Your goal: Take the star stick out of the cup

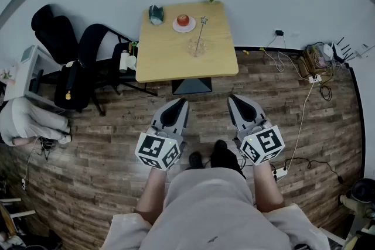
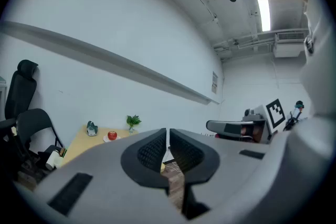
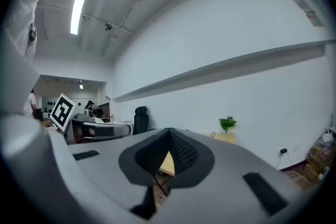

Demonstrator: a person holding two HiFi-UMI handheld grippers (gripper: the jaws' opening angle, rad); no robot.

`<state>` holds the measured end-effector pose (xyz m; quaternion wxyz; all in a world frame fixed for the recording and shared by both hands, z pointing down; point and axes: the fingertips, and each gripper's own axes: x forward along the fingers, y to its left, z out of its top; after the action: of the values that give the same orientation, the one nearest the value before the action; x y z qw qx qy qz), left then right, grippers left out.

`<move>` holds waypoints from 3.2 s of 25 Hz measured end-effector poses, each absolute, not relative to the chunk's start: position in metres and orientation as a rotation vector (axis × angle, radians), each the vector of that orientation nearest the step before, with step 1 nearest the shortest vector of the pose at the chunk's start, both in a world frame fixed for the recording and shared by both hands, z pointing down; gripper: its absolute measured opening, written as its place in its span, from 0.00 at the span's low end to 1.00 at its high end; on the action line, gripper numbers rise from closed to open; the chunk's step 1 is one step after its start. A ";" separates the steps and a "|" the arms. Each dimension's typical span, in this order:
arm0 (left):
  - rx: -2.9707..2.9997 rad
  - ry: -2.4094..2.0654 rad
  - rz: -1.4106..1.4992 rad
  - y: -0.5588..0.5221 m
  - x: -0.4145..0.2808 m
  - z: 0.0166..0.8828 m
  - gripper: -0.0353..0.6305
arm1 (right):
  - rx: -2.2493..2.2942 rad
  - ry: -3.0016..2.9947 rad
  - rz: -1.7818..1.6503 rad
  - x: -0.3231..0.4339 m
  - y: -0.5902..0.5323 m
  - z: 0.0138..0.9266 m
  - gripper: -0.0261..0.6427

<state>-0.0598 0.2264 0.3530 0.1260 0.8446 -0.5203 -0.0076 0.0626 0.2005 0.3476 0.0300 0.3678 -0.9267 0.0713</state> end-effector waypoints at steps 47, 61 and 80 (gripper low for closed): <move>2.483 -1.453 0.015 0.179 -0.087 0.359 0.09 | 1.188 -2.820 0.244 0.031 0.151 0.353 0.04; 2.468 -1.479 0.068 0.094 -0.070 0.355 0.09 | 1.093 -2.847 0.259 0.036 0.063 0.349 0.12; 2.393 -1.558 0.108 -0.008 0.000 0.368 0.15 | 0.888 -2.904 0.317 0.082 -0.044 0.366 0.16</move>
<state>-0.0003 -0.0078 0.3682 0.1416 0.8291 -0.5396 0.0375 0.0824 -0.0438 0.3659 0.0441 0.2905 -0.9502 0.1037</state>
